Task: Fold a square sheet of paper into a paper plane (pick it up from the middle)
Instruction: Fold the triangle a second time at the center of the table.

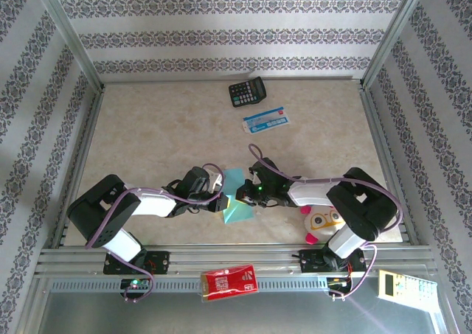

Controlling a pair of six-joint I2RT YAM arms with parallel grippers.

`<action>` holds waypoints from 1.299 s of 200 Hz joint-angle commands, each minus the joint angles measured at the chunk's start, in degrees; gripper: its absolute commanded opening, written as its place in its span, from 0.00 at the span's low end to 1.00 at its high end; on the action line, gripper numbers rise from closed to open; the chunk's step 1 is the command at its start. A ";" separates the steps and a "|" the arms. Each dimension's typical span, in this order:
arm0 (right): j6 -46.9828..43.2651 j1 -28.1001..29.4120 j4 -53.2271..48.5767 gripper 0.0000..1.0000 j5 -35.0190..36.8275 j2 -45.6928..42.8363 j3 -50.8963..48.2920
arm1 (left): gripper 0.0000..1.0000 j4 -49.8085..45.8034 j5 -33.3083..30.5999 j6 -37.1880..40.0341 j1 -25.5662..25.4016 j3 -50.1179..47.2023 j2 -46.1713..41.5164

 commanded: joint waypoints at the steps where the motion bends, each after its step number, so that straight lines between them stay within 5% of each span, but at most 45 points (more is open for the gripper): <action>1: -2.42 -0.90 -0.70 0.00 -0.14 1.88 0.81 | 0.00 -7.67 -4.70 2.01 0.31 -1.11 4.18; 113: -3.20 -1.18 -2.09 0.00 1.80 3.62 -2.81 | 0.00 -10.54 -5.22 2.70 0.32 0.50 1.58; 159: -3.42 -1.10 -3.10 0.00 2.33 3.64 -3.08 | 0.10 -16.03 -6.75 2.35 0.30 1.88 -5.20; 209: -3.13 -0.89 -3.42 0.00 2.68 3.81 -2.80 | 0.33 -22.06 -8.07 -1.10 0.17 0.06 -18.66; 225: -2.96 -0.92 -3.43 0.00 2.77 4.08 -2.56 | 0.30 -21.76 -7.19 -3.55 -1.16 -0.89 -21.84; 260: -3.05 -0.98 -3.85 0.00 2.95 4.22 -2.12 | 0.04 -18.58 -4.49 -7.13 -5.81 -0.14 -20.29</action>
